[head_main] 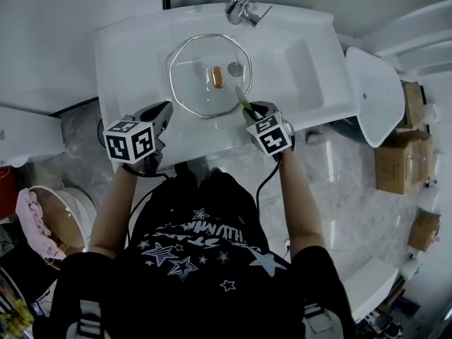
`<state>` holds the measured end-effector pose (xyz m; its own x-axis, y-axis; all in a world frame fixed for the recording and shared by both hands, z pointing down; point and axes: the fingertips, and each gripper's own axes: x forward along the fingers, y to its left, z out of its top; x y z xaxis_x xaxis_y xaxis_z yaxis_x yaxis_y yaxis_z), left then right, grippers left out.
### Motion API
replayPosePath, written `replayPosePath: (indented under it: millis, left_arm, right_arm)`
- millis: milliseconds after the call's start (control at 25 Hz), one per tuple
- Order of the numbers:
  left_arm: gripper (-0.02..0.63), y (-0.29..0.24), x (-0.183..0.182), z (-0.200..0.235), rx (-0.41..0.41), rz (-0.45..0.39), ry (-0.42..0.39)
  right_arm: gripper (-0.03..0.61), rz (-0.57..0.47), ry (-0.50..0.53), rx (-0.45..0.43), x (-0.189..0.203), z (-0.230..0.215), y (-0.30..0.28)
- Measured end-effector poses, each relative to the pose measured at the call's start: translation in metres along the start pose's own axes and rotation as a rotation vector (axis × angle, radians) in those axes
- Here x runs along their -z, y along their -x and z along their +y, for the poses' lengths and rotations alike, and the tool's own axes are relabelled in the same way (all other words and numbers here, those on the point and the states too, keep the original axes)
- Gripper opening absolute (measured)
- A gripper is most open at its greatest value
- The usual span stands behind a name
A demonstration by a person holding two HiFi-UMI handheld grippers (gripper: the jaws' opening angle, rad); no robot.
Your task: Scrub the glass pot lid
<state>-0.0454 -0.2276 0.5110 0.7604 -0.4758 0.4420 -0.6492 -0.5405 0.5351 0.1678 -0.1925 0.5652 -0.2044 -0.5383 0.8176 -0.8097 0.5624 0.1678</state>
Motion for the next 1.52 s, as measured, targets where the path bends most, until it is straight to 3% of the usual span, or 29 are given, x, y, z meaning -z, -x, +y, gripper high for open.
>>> replayPosePath:
  millis: [280,680,1120,1520]
  left_arm:
    - [0.008,0.008,0.022,-0.010,-0.014,0.021,-0.013]
    - [0.008,0.048,0.072,-0.081,0.012,0.022,-0.059]
    - [0.008,0.100,0.123,-0.137,0.022,0.002,-0.087]
    - [0.008,0.122,0.144,-0.174,0.057,-0.020,-0.126]
  right_arm:
    - [0.067,-0.113,-0.091,0.075,-0.002,0.012,0.013]
    - [0.067,-0.293,-0.172,0.127,0.018,0.051,0.098]
    - [0.066,-0.315,-0.200,0.153,0.074,0.099,0.164]
    - [0.061,-0.322,-0.232,0.165,0.105,0.133,0.196]
